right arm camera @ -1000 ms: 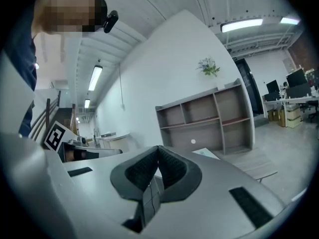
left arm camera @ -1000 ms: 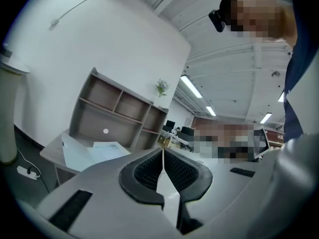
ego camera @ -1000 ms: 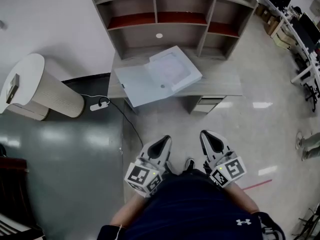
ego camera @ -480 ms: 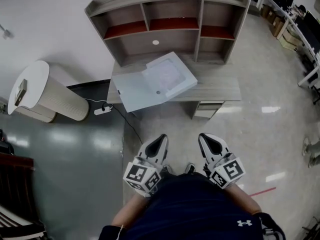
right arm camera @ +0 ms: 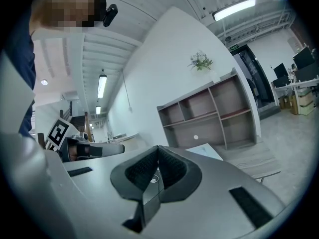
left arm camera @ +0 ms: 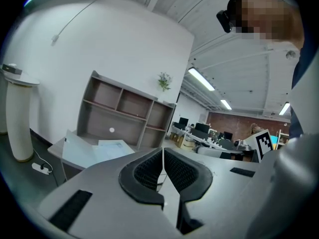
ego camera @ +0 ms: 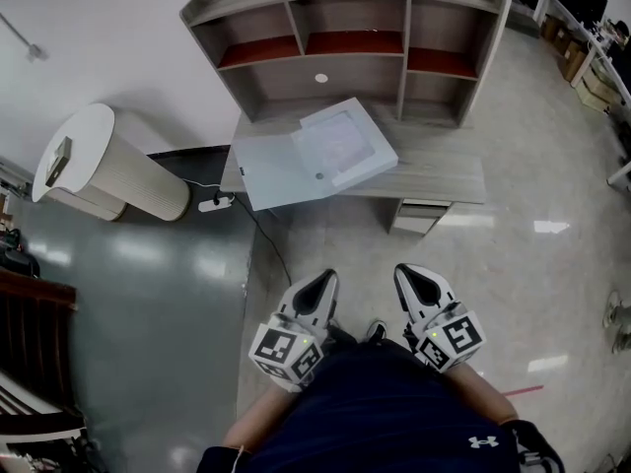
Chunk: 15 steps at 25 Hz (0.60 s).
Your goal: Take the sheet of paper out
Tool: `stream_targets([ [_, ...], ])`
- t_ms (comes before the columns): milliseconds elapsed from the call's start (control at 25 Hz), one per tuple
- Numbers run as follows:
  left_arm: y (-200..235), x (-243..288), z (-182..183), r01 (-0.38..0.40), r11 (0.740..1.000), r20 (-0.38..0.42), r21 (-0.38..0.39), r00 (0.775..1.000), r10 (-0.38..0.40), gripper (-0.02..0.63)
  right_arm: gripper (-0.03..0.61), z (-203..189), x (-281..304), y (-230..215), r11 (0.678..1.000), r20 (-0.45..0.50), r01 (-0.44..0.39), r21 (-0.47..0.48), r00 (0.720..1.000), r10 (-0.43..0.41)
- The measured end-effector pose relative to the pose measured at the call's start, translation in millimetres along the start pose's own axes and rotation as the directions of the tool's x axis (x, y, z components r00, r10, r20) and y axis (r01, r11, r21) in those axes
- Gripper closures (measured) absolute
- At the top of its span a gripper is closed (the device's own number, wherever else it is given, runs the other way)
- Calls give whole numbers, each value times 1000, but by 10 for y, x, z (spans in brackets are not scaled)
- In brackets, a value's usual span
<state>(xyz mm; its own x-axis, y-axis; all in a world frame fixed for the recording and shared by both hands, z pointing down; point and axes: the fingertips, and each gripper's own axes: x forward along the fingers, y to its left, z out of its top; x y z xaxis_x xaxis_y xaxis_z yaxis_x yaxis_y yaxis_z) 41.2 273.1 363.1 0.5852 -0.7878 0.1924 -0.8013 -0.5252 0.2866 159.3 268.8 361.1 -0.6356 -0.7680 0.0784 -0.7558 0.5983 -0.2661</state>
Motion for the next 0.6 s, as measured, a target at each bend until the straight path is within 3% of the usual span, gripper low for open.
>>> stream_targets([
  [240,40,-52,37,-40,999,3,13,999,40,591,566,-71,17,-21,1000,-15,-10,23,1000,10],
  [600,491,-49,250,-79,997,46,-1,996,79,591,566,-116,235,-58,999,-41,30,14,999,-30],
])
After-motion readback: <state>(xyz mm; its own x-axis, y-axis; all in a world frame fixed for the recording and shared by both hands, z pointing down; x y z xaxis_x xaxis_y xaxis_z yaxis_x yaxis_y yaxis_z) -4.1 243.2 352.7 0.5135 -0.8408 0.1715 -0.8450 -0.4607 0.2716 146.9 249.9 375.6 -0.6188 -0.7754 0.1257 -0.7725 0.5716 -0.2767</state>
